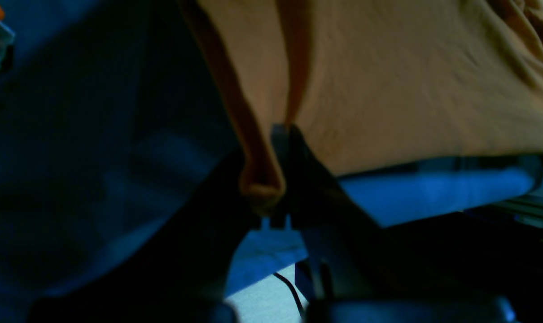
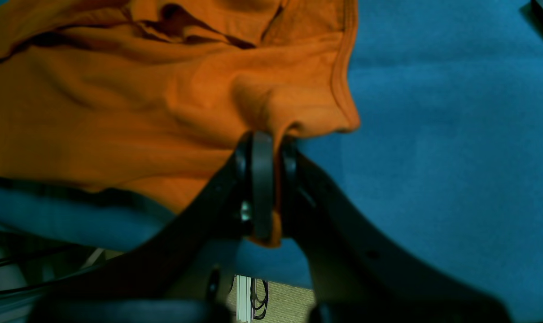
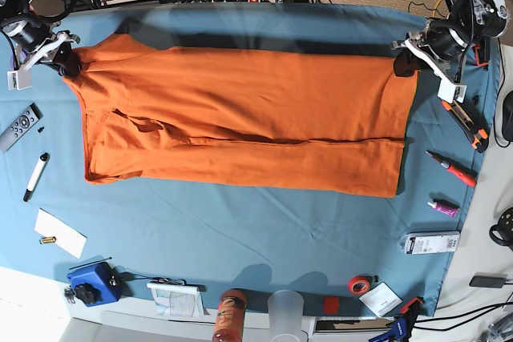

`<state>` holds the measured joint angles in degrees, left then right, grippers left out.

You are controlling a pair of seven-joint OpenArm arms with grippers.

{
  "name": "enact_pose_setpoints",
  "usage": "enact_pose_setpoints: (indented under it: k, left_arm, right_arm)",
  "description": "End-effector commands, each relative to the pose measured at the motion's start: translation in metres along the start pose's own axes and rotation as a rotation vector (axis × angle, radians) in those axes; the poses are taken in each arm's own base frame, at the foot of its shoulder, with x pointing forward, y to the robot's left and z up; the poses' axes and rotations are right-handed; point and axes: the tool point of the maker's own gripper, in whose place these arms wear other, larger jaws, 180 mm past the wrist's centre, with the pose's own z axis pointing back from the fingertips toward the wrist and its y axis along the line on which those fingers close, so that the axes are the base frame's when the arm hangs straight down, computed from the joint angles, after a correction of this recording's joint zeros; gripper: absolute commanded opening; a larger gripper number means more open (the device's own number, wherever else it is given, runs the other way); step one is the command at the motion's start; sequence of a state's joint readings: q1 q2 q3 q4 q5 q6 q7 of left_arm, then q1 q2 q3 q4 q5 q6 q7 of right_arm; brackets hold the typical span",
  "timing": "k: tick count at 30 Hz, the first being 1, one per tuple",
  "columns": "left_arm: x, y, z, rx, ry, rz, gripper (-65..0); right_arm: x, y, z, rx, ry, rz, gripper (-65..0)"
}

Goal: Layout the t-shirt on the table in an organized manner, then fold the t-shirt properly
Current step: 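Fold the shirt lengthwise, bringing one long edge over the other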

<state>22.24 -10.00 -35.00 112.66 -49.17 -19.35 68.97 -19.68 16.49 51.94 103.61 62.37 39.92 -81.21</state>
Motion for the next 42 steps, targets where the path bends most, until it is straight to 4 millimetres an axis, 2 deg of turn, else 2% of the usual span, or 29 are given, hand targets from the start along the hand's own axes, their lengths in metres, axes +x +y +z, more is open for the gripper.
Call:
enact_pose_setpoints:
  k: [1,8,13,15,21,29,32,35,39,42]
  left_arm:
    - [0.014,-0.003,0.004,-0.010,-0.045,-0.023,-65.0]
    - [0.033,-0.004,0.002,-0.006,-0.107,-0.041,-65.0]
    - [0.047,0.000,-0.002,0.026,-0.137,-0.069,-65.0]
    - [0.052,-0.002,-0.008,0.024,-0.145,-0.081,-65.0]
    - [0.076,-0.001,-0.024,0.126,-0.178,-0.154,-65.0]
    - [0.112,0.005,-0.022,0.217,-0.260,-0.208,-65.0]
    - [0.117,0.007,-0.024,0.214,-0.283,-0.202,-65.0]
    - [0.115,0.014,-0.036,0.205,-0.258,-0.178,-65.0]
    - [0.122,0.021,-0.052,0.188,-0.241,-0.146,-65.0]
    - [0.133,0.020,-0.056,0.179,-0.256,-0.140,-65.0]
  right_arm:
    - [0.014,-0.001,0.005,-0.005,-0.036,0.033,-65.0]
    - [0.032,-0.001,0.001,-0.010,-0.081,0.046,-65.0]
    - [0.043,-0.019,-0.005,-0.119,-0.079,0.085,-65.0]
    - [0.047,-0.020,-0.011,-0.135,-0.082,0.104,-65.0]
    - [0.054,-0.007,-0.045,-0.095,-0.088,0.145,-65.0]
    - [0.062,-0.011,-0.093,-0.077,-0.069,0.131,-65.0]
    - [0.071,-0.014,-0.104,-0.058,-0.087,0.086,-65.0]
    - [0.079,-0.016,-0.115,-0.037,-0.099,0.041,-65.0]
    - [0.078,-0.020,-0.130,-0.013,-0.087,-0.020,-65.0]
    - [0.077,-0.022,-0.137,-0.005,-0.090,-0.048,-65.0]
